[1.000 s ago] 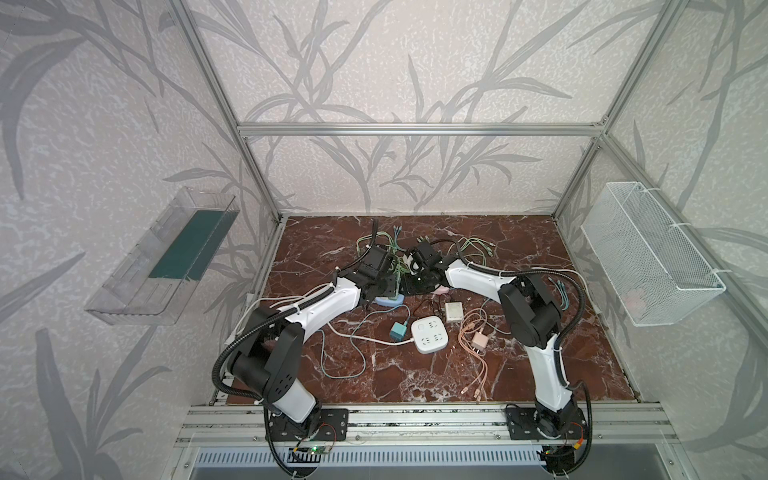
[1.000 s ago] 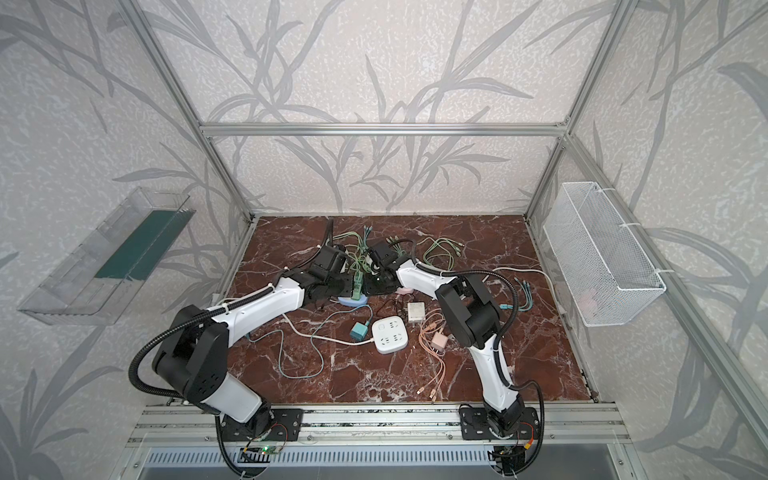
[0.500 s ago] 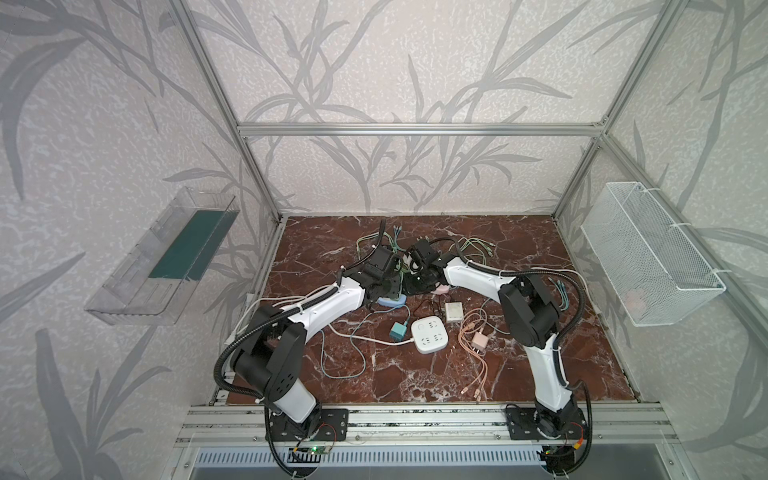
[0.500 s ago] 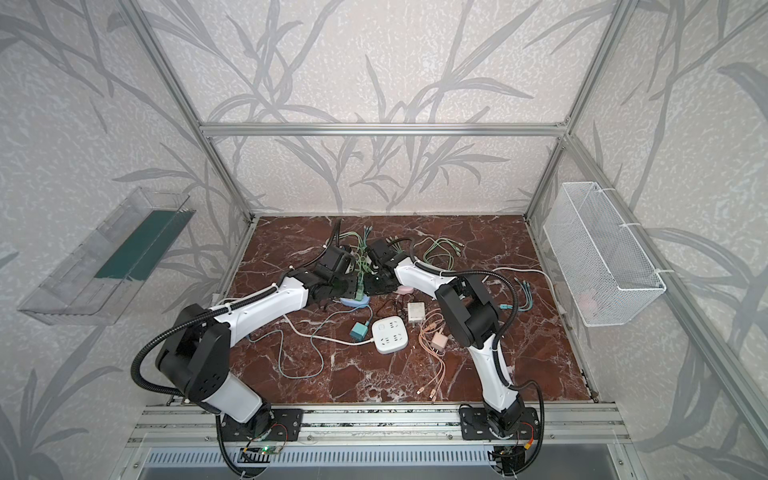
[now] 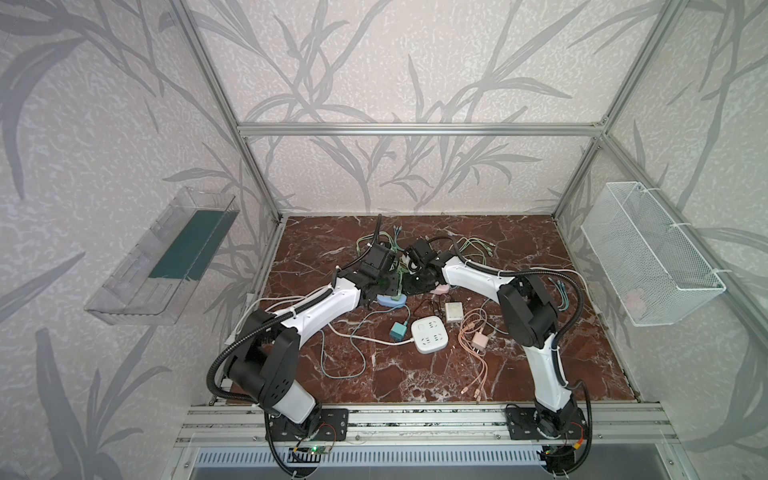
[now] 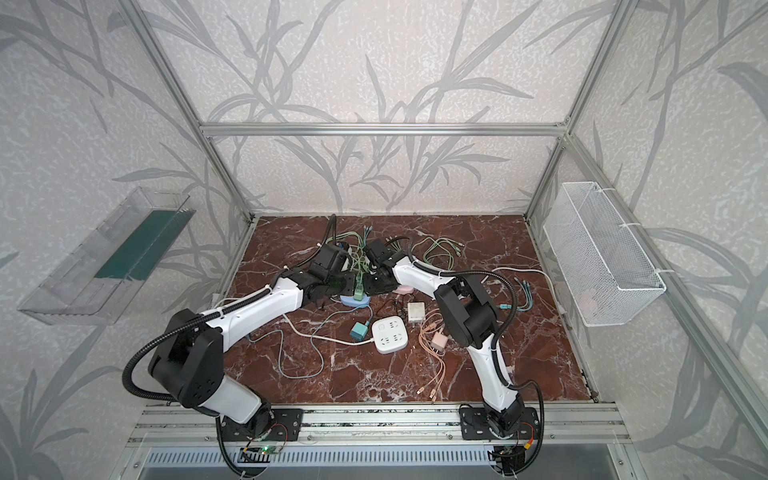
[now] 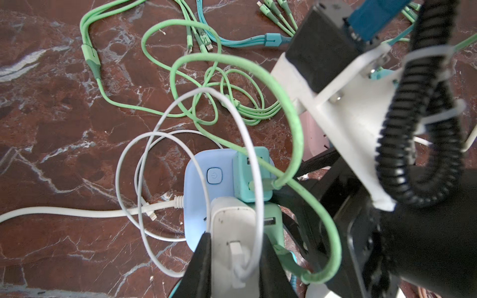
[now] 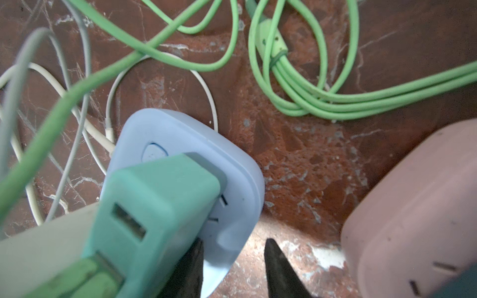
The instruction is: Pull the plug off the socket
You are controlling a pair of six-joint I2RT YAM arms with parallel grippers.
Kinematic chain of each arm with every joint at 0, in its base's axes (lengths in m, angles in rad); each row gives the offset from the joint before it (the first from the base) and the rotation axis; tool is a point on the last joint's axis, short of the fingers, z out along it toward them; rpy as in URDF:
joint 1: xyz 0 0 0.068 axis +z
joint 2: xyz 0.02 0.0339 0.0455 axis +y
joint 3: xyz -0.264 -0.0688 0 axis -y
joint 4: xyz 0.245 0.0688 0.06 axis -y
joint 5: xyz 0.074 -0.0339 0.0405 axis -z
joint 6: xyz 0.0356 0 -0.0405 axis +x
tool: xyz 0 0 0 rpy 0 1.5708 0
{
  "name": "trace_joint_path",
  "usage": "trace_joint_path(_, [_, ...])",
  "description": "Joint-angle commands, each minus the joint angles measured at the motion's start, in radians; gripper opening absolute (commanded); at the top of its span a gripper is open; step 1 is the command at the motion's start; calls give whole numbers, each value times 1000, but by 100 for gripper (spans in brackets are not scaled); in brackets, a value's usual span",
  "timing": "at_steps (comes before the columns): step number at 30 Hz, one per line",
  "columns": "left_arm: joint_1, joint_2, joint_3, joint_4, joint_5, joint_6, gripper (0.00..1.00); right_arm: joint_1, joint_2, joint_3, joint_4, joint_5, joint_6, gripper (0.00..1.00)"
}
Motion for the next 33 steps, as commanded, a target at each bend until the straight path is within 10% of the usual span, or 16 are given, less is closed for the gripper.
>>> trace_joint_path(1, [-15, -34, 31, 6, 34, 7, 7, 10, 61, -39, -74, 39, -16, 40])
trace_joint_path(33, [252, -292, -321, 73, 255, -142, 9, -10, -119, -120, 163, -129, -91, 58])
